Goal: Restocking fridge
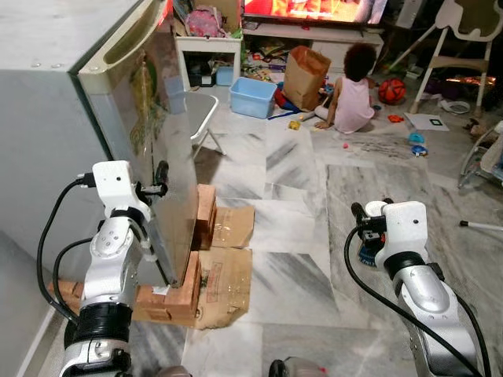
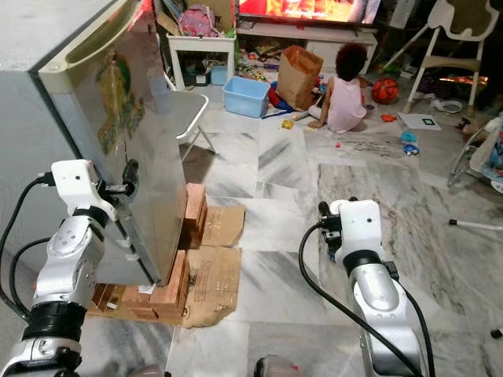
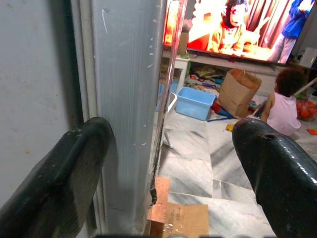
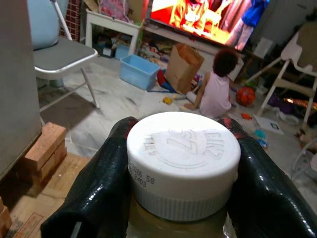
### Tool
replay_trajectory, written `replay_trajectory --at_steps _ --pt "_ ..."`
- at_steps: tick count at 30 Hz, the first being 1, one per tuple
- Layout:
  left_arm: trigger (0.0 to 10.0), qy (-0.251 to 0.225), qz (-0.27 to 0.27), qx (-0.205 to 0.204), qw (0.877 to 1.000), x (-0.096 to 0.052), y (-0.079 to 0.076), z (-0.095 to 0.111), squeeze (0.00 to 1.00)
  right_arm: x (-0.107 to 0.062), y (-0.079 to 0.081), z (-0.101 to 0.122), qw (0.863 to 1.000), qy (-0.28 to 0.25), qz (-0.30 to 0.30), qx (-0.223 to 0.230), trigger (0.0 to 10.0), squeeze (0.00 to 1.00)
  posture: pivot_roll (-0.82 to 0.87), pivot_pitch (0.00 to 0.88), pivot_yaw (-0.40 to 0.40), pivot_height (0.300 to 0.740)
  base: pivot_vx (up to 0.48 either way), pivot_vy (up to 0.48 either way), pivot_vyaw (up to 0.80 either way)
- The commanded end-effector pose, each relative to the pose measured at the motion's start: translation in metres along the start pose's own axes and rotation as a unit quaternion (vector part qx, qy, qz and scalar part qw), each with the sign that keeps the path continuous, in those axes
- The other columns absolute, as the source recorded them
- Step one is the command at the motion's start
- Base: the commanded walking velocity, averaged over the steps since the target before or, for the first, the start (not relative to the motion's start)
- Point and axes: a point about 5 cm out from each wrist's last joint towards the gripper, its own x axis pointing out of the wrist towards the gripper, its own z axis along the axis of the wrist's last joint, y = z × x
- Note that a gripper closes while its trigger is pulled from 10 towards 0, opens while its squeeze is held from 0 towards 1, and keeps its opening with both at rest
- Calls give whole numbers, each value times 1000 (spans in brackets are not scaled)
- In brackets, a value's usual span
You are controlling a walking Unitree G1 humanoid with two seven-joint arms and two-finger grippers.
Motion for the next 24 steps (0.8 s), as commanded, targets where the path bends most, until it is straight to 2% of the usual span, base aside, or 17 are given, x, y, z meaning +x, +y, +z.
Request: replay_trajectory --at_steps 1,3,5,6,7,9,10,11,12,13,15,18,21,24 --pt "10000 6 -27 4 1000 13 -15 3 0 0 -7 5 1000 -13 -19 -14 10000 0 -21 0 -32 740 0 0 0" --pt "10000 10 -40 4 999 21 -29 4 0 -3 -11 1 999 -2 -40 -15 10000 0 -22 0 -31 740 0 0 0" --pt "10000 11 -43 3 999 23 -32 5 0 -4 -12 0 999 1 -46 -15 10000 0 -22 0 -31 740 0 0 0" --pt "10000 15 -78 17 997 31 -54 6 0 -7 -18 -7 997 22 -74 -2 10000 0 -40 0 -17 740 0 0 0" --pt "10000 15 -78 17 997 31 -54 6 0 -7 -18 -7 997 22 -74 -2 10000 0 -40 0 -17 740 0 0 0" --pt "10000 14 -124 35 992 37 -80 10 0 -11 -23 -15 995 44 -92 22 10000 0 -50 0 -6 740 0 0 0" --pt "10000 13 -213 26 977 35 -111 12 0 -15 -25 -20 993 57 -99 41 10000 0 -55 0 0 740 0 0 0" --pt "10000 14 -263 13 965 32 -127 13 0 -17 -26 -22 992 62 -101 48 10000 0 -55 0 0 740 0 0 0" --pt "10000 15 -308 22 951 28 -141 13 0 -18 -27 -23 991 65 -102 47 10000 0 -59 0 3 740 0 0 0" --pt "10000 9 -352 53 934 21 -155 12 0 -19 -28 -25 991 68 -105 46 10000 0 -60 0 5 740 0 0 0" --pt "10000 4 -399 100 912 8 -173 3 0 -20 -28 -27 990 72 -109 49 10000 0 -62 0 11 740 0 0 0" --pt "10000 12 -398 85 913 3 -171 -5 0 -18 -26 -26 990 71 -109 49 10000 0 -62 0 12 740 0 0 0" --pt "10000 12 -365 83 927 1 -152 -13 0 -16 -25 -24 990 70 -107 53 10000 0 -49 0 3 740 0 0 0" --pt "10000 -9 -294 61 954 4 -123 -6 0 -14 -22 -24 991 70 -98 54 10000 0 -31 0 -11 740 0 0 0"
